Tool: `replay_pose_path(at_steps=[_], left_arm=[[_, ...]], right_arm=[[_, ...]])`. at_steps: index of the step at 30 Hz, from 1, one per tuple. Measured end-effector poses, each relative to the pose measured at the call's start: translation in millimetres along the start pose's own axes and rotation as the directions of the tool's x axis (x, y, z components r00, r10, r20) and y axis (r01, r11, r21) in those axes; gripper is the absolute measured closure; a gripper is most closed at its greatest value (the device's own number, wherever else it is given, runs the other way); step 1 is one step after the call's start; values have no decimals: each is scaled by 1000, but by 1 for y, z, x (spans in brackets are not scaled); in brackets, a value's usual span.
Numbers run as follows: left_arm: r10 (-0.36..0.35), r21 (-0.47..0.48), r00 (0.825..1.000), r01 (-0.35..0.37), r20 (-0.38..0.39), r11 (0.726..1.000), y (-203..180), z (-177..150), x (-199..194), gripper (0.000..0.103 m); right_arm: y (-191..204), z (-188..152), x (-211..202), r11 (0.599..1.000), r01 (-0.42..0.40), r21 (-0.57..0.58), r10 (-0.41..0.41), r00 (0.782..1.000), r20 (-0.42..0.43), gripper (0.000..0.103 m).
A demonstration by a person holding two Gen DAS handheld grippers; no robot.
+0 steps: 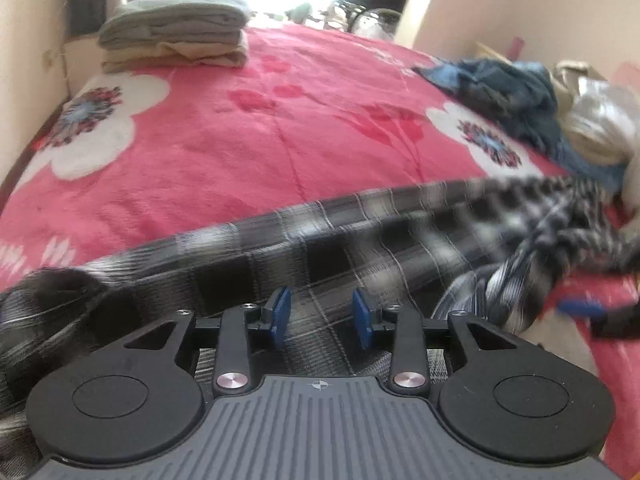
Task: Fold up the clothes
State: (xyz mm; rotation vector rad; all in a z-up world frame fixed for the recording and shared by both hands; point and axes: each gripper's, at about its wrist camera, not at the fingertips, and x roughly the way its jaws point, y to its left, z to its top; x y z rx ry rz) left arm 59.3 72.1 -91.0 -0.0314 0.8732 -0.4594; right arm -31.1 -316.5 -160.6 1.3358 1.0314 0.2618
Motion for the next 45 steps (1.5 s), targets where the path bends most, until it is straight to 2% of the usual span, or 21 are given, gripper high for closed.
replay_pose_path(at_steps=[4,7,8,9,10,13,15,18,24,27,29,30,31,36,38,39,40,42,45], left_arm=[[-55,47,998,53,42,997,-12,-5,-33,63],[-123,153,992,120,12,981,-36,-22,-51,62],[-144,190,990,143,-8,971,-44,-29,-54,62],[-140,226,990,142,-25,964,-52,-36,-54,62],[-113,261,993,119,-37,958,-58,-44,-50,62],[-26,357,998,45,-56,933,-74,-66,-39,62],[16,366,999,-5,-27,931,-73,-68,-36,62],[42,358,999,-48,23,933,-68,-65,-39,62],[58,405,998,-63,26,912,-65,-64,-33,55],[59,418,998,-57,10,907,-67,-67,-24,55],[59,425,998,-60,16,903,-69,-69,-24,55],[59,429,998,-62,21,901,-71,-69,-25,55],[59,434,998,-65,27,899,-72,-70,-27,55],[48,463,997,-74,68,883,-80,-70,-37,55],[42,477,996,-75,80,876,-84,-69,-39,55],[39,483,996,-74,83,872,-86,-68,-40,55],[36,492,995,-75,88,868,-89,-67,-41,55],[28,510,994,-77,102,857,-95,-64,-43,55],[-2,534,994,-58,112,844,-105,-58,-45,55]], right_arm=[[-1,-9,19,999,29,-25,-30,1000,-11,61],[8,-11,28,997,24,-71,-25,1000,-2,63],[9,-11,30,996,24,-81,-25,1000,-3,66],[10,-11,32,996,24,-91,-25,1000,-5,75],[10,-13,31,995,26,-98,-27,1000,-10,88],[8,-19,18,992,29,-120,-31,999,-22,100],[11,-22,11,992,22,-128,-25,999,-25,101],[11,-28,-3,993,19,-113,-23,999,-34,102],[-10,-40,-23,992,96,-79,-103,990,-94,102],[-3,-25,-41,994,87,-63,-87,996,-7,98],[5,-7,-57,996,82,-44,-78,993,86,85],[8,2,-65,996,91,-25,-87,987,132,63],[8,10,-72,995,96,5,-95,981,168,53],[-16,45,-99,975,89,203,-146,947,285,54],[-35,52,-103,957,51,287,-144,938,315,59],[-41,54,-103,952,32,303,-135,936,325,67],[-47,56,-104,950,17,311,-126,934,335,80],[-51,57,-109,956,11,294,-118,929,351,94],[-36,48,-112,976,59,211,-131,929,345,97]])
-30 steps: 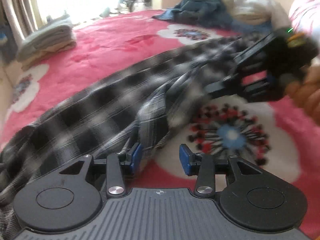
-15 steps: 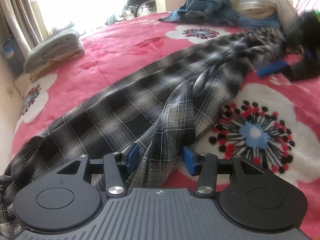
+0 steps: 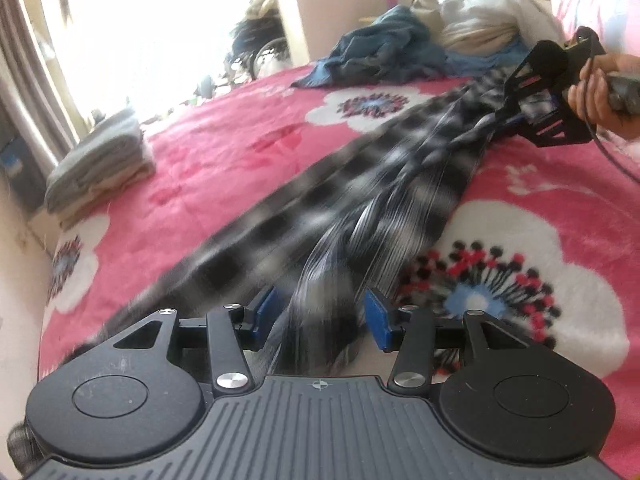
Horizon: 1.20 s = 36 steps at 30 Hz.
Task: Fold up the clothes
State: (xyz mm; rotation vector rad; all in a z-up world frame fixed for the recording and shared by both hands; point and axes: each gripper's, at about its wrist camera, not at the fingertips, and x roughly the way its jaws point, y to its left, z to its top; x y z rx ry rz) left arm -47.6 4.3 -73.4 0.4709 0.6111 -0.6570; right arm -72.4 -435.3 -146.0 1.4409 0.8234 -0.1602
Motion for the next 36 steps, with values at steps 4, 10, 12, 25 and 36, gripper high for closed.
replay_pose_path(at_steps=[4,10,12,25,36], left_arm=[[-65,46,998,64,19,997,-16,13,4,55],[-160,221,987,155,4,963,-60,16,23,55],[-172,311,985,163,3,936,-76,16,32,55],[-212,345,976,216,-49,913,-93,23,64,102],[-255,314,963,270,-88,910,-91,15,58,102]], right_arm=[[-1,-15,-35,985,87,-148,-94,995,-43,100],[-35,-15,-75,954,228,-192,-240,970,-40,103],[-34,-14,-82,952,228,-203,-238,971,-30,103],[8,78,-103,906,386,-171,-355,916,190,76],[-2,151,-64,901,414,-131,-379,897,229,79]])
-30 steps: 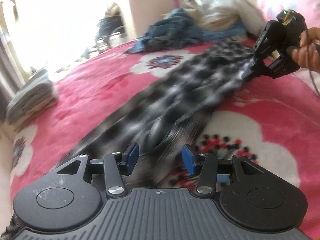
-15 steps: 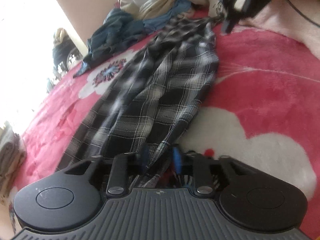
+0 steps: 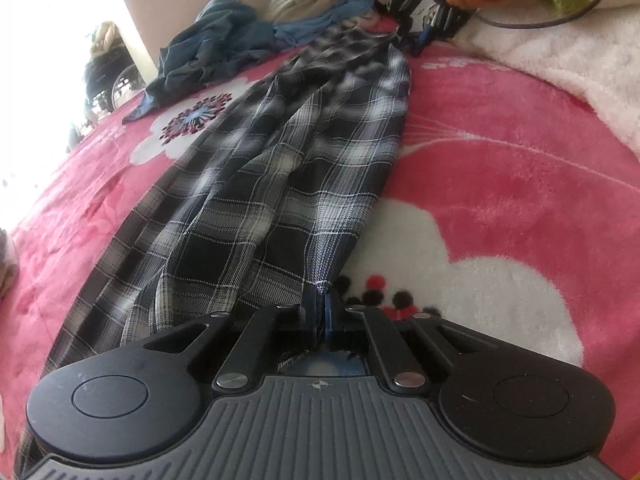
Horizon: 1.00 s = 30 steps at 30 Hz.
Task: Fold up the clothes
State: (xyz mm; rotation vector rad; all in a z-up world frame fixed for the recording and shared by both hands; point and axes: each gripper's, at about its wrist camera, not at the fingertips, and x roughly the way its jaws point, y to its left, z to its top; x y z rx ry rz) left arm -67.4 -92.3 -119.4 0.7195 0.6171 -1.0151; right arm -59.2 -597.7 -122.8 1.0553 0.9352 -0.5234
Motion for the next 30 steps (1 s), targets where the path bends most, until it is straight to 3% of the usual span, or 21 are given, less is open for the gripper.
replay_pose_path(at_steps=[1,2,5,9,15,17,18,24,26,27,30], left_arm=[[-3,-4,1000,3,0,1000,1,0,0,102],[-7,-8,1000,7,1,1000,2,1,0,102],[-19,-11,1000,19,9,1000,3,2,-4,102],[-35,3,999,35,11,999,4,3,-8,103],[-56,32,998,57,-16,998,3,2,-2,103],[-61,22,998,62,-21,998,5,2,-1,103],[-62,16,998,62,-21,998,6,2,-1,102],[-68,-14,997,68,-20,998,6,1,-1,101],[-72,-24,997,72,-23,997,7,3,-3,99],[-76,-30,997,75,-23,997,7,3,-5,95],[-91,-49,996,91,-11,995,5,4,-16,82]], right_arm=[[2,1,-1,1000,5,-30,-5,1000,5,97],[6,3,-4,997,14,-71,-13,1000,15,100],[26,6,-23,973,50,-226,-39,998,54,101],[44,3,-46,887,171,-429,-159,985,63,101],[44,-7,-30,777,285,-561,-354,935,-16,101],[48,-13,-25,686,361,-632,-454,891,17,100],[48,-12,-26,661,380,-647,-474,880,32,101],[58,5,-61,718,369,-591,-350,924,153,98],[57,14,-60,774,340,-534,-313,939,143,88],[56,19,-59,804,322,-500,-295,946,134,78],[46,38,-51,907,231,-353,-221,973,67,75]])
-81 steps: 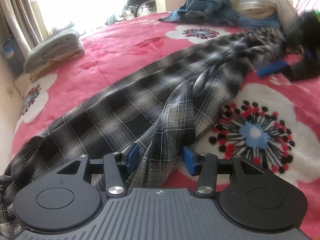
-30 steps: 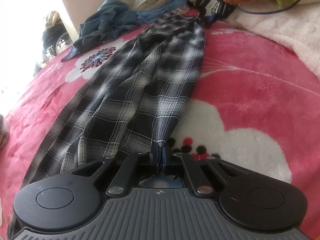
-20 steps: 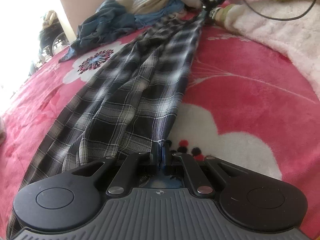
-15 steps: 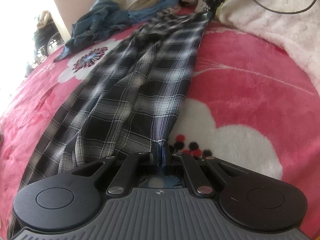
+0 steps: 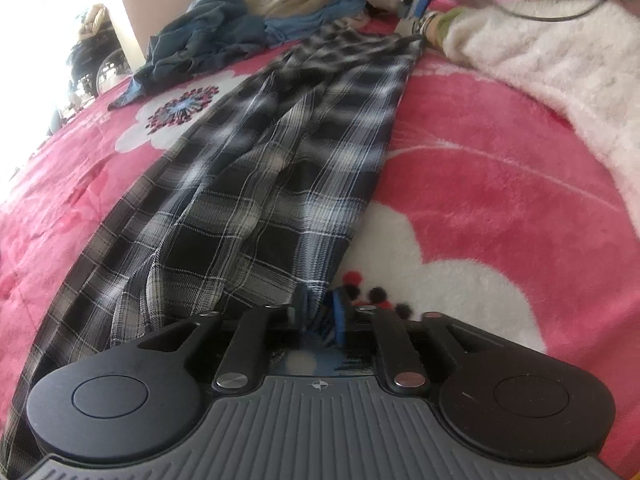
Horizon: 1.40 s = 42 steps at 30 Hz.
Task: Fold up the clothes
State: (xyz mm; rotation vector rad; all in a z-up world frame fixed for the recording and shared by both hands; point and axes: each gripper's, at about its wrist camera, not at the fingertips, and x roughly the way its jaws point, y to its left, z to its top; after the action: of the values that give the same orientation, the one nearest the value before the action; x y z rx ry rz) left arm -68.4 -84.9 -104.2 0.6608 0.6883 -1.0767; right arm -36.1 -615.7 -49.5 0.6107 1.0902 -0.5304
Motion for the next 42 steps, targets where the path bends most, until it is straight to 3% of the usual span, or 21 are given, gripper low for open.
replay_pose_path(at_steps=[2,4,8,12,16,20,24,29,31,33,35,36,37,39,42], left_arm=[[-11,-28,1000,11,4,1000,-2,-1,-7,78],[-20,-71,1000,20,5,997,-1,-1,-14,75],[18,-174,1000,-15,15,985,5,-6,-28,71],[116,-286,993,-106,17,952,23,-13,-48,69],[238,-349,971,-219,10,911,45,-17,-59,61],[325,-322,946,-312,-13,894,61,-11,-40,51],[323,-291,945,-323,-49,901,71,-9,-11,52],[226,-407,974,-214,-19,888,86,-12,-5,82],[201,-410,979,-181,8,894,84,-13,-11,93],[171,-394,984,-134,59,909,79,-15,-20,96],[127,-347,985,-78,120,935,69,-16,-31,97],[111,-317,984,-62,136,946,64,-16,-35,97],[93,-287,984,-46,152,957,59,-16,-39,98],[83,-235,985,-45,154,971,49,-15,-42,98],[103,-179,984,-77,142,981,39,-13,-42,100]], right_arm=[[-5,5,6,994,-65,90,67,997,-27,74],[-9,3,10,973,-134,187,146,988,-48,65],[-15,-13,22,893,-242,380,298,950,-94,62],[-8,-31,26,844,-288,452,376,919,-116,60],[10,-44,31,823,-322,468,432,890,-148,60],[26,-47,38,817,-306,489,417,899,-134,60],[19,-49,50,752,-281,596,398,914,-72,60],[7,-51,61,694,-255,673,351,937,-7,60],[4,-48,67,697,-251,672,339,941,0,61],[3,-45,70,710,-248,659,326,945,5,66],[6,-41,67,742,-246,624,300,954,19,76],[7,-39,65,762,-247,599,287,957,30,88],[8,-37,60,785,-253,565,276,960,47,94],[12,-29,49,824,-269,499,263,961,85,100],[18,-11,21,867,-319,384,273,947,170,101]])
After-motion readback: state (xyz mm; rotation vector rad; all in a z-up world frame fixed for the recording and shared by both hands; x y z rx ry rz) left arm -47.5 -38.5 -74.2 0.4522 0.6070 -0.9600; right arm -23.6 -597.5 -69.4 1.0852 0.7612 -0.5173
